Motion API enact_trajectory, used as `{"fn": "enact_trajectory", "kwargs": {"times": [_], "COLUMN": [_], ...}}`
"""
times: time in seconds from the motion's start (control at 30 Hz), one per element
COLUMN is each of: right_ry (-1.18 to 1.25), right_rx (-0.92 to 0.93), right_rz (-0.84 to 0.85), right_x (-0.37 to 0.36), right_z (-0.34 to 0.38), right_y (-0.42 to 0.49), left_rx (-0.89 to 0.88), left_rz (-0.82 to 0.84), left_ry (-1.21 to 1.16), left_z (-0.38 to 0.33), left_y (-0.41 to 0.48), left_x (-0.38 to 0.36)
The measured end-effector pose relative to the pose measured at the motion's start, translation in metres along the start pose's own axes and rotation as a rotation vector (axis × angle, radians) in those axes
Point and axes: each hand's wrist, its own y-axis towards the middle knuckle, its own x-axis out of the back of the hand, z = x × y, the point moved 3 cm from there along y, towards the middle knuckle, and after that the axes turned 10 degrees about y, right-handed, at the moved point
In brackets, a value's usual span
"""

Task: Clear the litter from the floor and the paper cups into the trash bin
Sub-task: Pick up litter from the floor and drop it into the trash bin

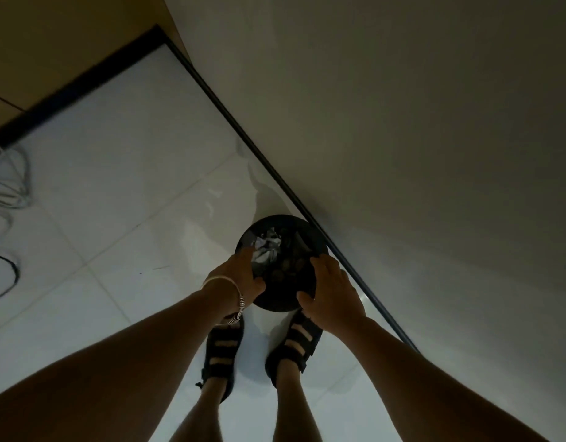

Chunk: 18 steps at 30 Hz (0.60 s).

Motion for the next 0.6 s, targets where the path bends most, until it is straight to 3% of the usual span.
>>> {"fn": "enact_trajectory", "kwargs": {"times": [0.27,0.6], "right_ry": [0.095,0.315], "right_rx": [-0.046,-0.236], "right_rz": [-0.142,-0.414], "right_x": [0.071,0.122], "right_z": [0.057,0.099], "right_y": [-0.089,-0.295], "left_rx": [-0.180,-0.452], "left_rz": [-0.006,-0.010], "left_ry": [0.104,0.380], "left_z": [-0.044,-0.126], "left_y": [-0.087,-0.251], "left_x": [0.063,0.106]}}
